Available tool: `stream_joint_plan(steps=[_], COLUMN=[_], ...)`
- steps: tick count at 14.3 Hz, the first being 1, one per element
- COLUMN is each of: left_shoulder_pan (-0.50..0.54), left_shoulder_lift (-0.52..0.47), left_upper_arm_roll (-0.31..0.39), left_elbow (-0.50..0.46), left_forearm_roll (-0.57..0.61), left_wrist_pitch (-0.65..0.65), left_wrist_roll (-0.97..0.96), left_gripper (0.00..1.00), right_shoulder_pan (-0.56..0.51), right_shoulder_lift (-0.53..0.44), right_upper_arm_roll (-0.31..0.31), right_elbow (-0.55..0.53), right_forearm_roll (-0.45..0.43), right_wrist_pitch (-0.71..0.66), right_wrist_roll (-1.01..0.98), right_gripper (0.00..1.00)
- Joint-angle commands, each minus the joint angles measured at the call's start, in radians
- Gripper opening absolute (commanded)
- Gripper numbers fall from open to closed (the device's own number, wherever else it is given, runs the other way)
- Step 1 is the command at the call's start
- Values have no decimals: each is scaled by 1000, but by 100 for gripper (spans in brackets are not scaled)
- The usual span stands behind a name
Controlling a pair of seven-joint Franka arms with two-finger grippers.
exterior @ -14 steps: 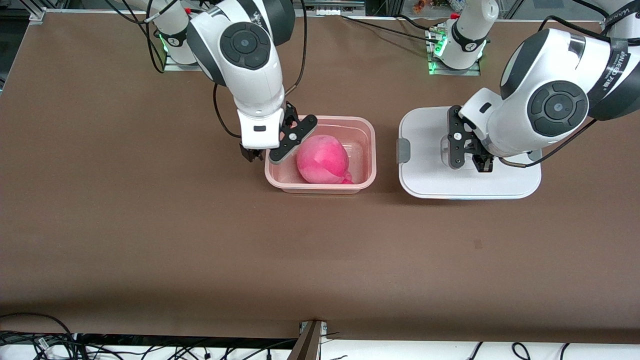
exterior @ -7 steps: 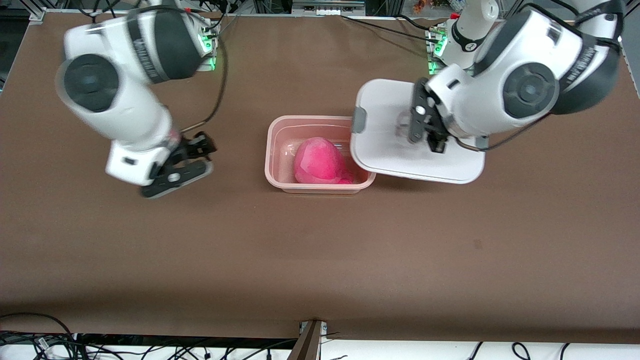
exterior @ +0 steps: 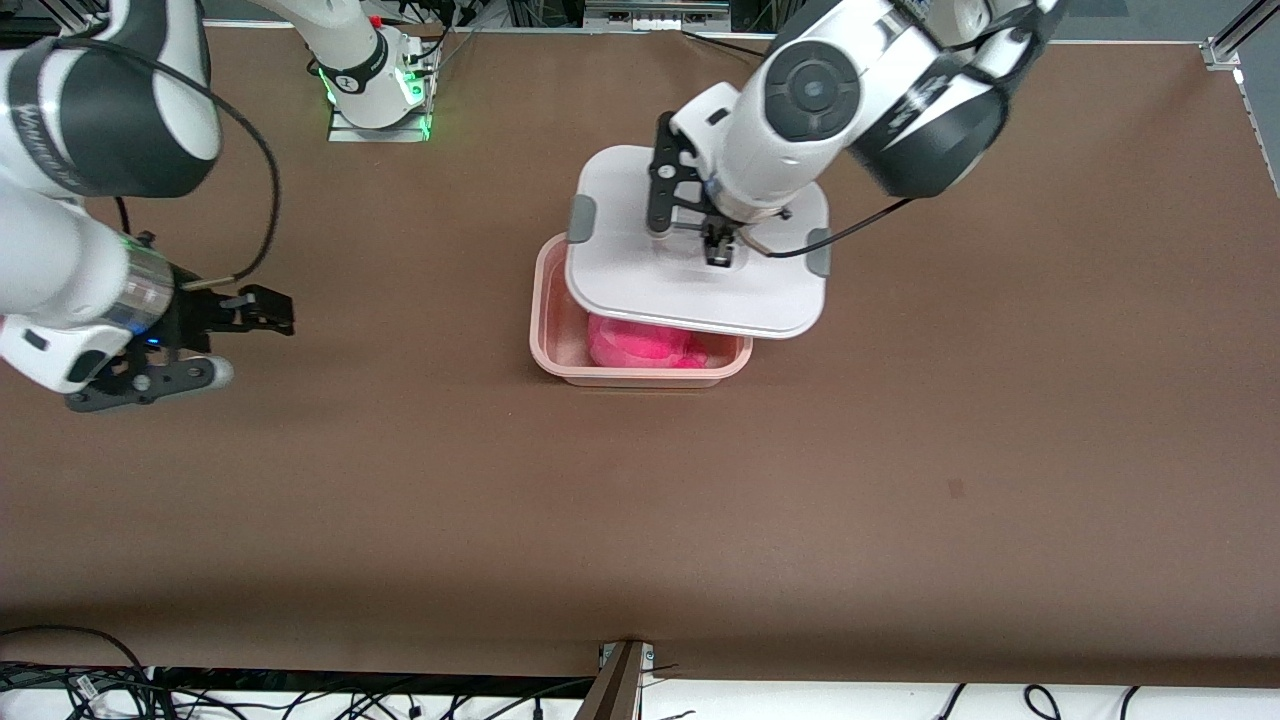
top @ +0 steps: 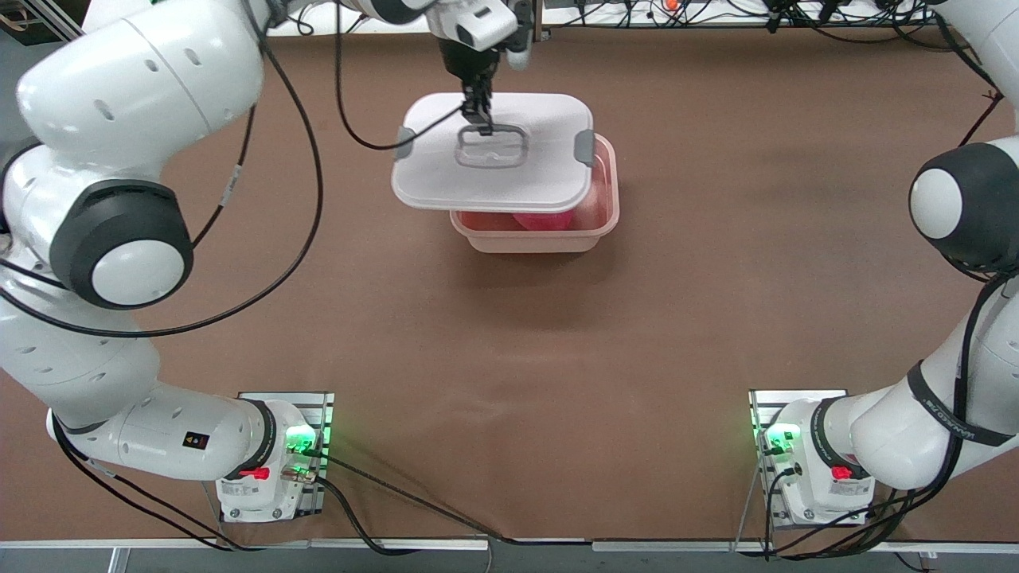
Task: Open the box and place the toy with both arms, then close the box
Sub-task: 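Release the toy and withdraw the right gripper while the left gripper carries the lid, then lower the white lid onto the box with the left gripper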
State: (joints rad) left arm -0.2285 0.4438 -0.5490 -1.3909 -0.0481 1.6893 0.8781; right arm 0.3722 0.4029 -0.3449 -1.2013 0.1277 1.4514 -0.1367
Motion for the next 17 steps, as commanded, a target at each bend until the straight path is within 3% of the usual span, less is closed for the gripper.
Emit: stream_joint_plan(steps=[1, 6, 11, 15, 17], left_shoulder_pan=[-15, -92, -124, -129, -140], left_shoulder_lift=[78, 174, 219, 230, 231], left_upper_arm_roll=[7, 4, 7, 6, 7], left_elbow=[18, 15, 15, 9, 9], left_forearm_roll=[19, 200, 227, 274, 274], left_wrist_pitch=[79, 170, 213, 214, 214], left_wrist_roll=[-57, -232, -234, -234, -234], left_gripper=[0, 0, 0, 0, 0], right_shoulder_pan=[-77, -91, -194, -217, -245], right_shoulder_lift=[-61, -157, -251, -273, -280], right_upper_arm_roll=[7, 17, 101, 104, 160], right_elbow=[-38, -135, -268, -279, -279], right_forearm_roll=[-6, -45, -53, -68, -135], right_wrist_pitch=[-19, 26, 90, 80, 70], right_wrist_roll=[0, -8, 3, 0, 0], right_gripper=[100, 100, 100, 100, 100])
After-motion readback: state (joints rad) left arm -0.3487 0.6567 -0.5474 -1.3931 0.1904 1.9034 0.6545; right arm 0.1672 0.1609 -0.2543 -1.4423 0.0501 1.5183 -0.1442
